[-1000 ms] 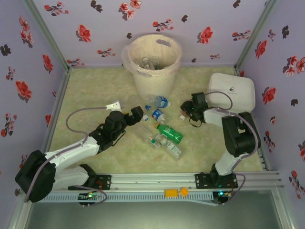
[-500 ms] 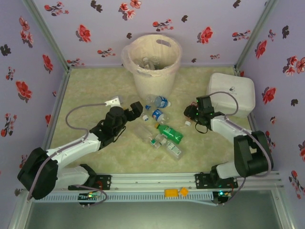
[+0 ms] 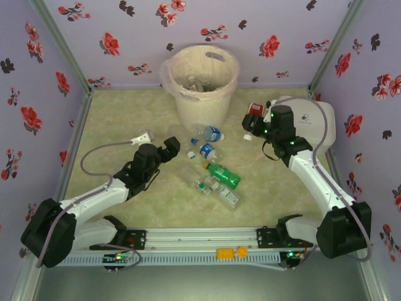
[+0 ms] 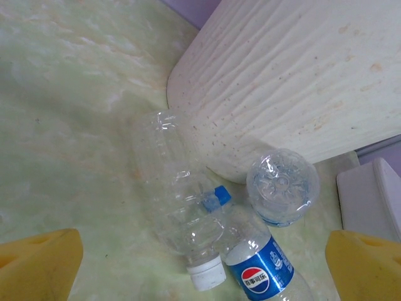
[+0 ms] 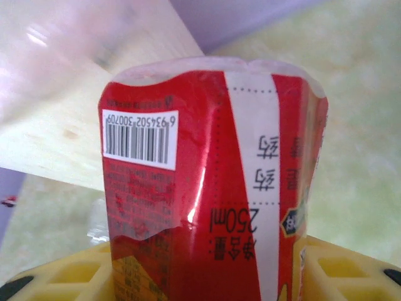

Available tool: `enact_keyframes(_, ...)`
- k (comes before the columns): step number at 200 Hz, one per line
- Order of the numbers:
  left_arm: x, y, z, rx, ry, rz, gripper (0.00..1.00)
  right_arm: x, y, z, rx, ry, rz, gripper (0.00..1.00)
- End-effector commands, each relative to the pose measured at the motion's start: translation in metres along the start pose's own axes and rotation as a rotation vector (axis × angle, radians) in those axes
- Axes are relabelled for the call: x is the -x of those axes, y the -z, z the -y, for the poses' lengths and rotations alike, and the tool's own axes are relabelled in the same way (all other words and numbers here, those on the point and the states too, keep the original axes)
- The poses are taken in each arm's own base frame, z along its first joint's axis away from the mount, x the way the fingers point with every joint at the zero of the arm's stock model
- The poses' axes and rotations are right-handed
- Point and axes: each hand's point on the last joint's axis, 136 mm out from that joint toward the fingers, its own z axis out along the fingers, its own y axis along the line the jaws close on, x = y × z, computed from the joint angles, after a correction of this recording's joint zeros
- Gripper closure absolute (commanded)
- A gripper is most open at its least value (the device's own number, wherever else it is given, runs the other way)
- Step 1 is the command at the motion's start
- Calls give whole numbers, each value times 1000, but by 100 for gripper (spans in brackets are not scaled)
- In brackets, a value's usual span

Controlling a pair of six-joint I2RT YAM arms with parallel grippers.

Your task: Put the plastic bottles in the bin

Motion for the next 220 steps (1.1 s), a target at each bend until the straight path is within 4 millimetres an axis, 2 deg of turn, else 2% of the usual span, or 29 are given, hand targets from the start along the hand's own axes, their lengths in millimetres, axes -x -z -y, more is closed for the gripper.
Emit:
enact_keyframes(1, -6, 0, -8, 6, 15, -20, 0, 45, 26, -41, 109, 79, 98, 57)
enact_keyframes(45, -7, 1, 0, -28, 15, -37, 0, 107, 40, -102, 297, 91, 220, 57)
enact_keyframes(58, -5, 3, 1, -32, 14, -34, 0, 120, 35, -118, 344, 90, 234, 57)
enact_keyframes(76, -5, 6, 1, -33, 9, -35, 0, 128, 18, -139, 390, 102, 225, 58)
enact_keyframes(136, -8, 17, -11, -28, 43, -32, 0, 135, -62, -181, 425, 120, 174, 58)
enact_keyframes(139, -9, 18, -11, -30, 42, -33, 0, 138, -62, -186, 430, 121, 181, 58)
enact_keyframes(165, -9, 23, -9, -41, 9, -44, 0, 128, -104, -185, 364, 139, 120, 57)
enact_keyframes(186, -7, 27, -9, -43, -16, -48, 0, 121, -127, -183, 327, 151, 74, 51)
enact_keyframes(194, -7, 29, -9, -42, -20, -49, 0, 119, -133, -182, 315, 158, 65, 45)
enact_keyframes(209, -7, 31, -9, -45, -22, -47, 0, 121, -138, -184, 309, 169, 59, 40)
enact_keyframes(220, -6, 32, -9, -48, -17, -43, 0, 124, -139, -187, 309, 175, 60, 31)
